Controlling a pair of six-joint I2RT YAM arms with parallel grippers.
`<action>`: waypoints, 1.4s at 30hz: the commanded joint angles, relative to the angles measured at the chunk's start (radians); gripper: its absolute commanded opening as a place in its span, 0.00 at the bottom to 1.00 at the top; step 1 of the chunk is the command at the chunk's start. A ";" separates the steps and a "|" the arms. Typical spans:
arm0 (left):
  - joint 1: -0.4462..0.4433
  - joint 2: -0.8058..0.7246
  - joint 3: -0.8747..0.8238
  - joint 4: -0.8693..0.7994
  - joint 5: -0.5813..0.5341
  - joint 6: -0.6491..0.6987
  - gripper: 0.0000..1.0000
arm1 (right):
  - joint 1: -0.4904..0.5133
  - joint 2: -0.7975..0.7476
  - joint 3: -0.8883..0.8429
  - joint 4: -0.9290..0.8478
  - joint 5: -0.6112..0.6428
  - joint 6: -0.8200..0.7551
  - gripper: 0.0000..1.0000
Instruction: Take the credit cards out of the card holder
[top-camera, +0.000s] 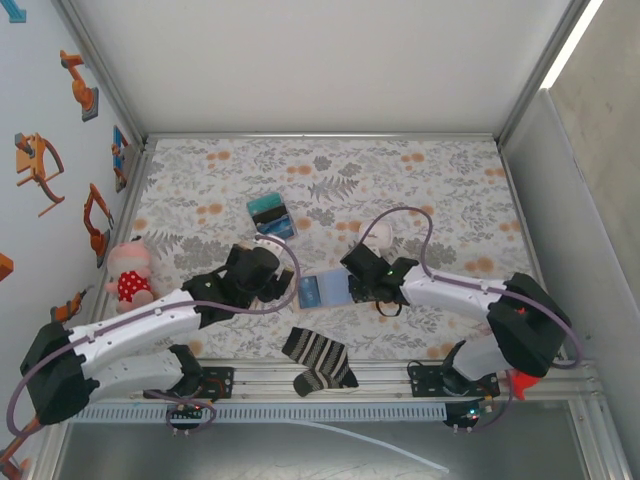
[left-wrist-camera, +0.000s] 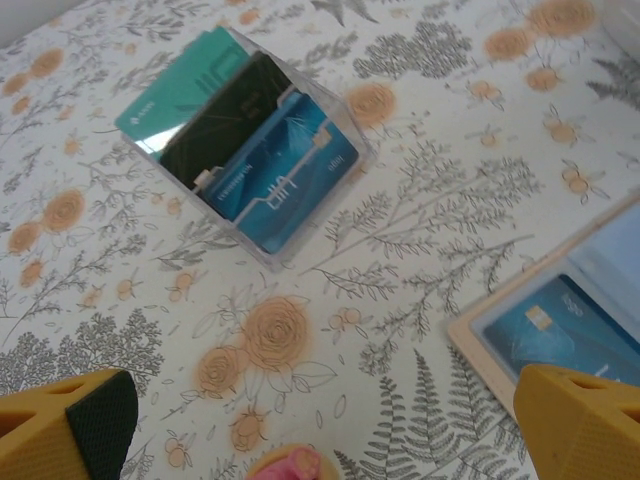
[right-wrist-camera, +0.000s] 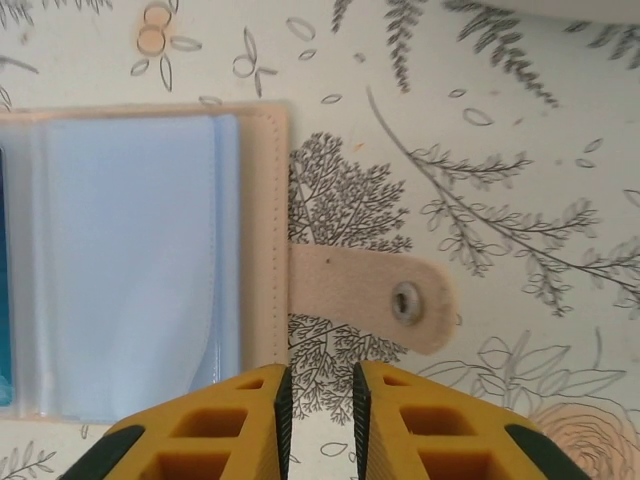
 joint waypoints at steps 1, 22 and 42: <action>-0.036 0.056 0.029 -0.040 -0.041 -0.013 0.97 | -0.018 -0.069 -0.024 0.015 -0.013 0.027 0.22; -0.077 0.407 0.147 -0.189 -0.036 -0.267 0.97 | -0.033 -0.184 -0.009 0.021 -0.065 0.016 0.17; -0.106 0.591 0.242 -0.110 0.098 -0.257 0.97 | -0.039 -0.204 -0.017 0.027 -0.070 0.018 0.13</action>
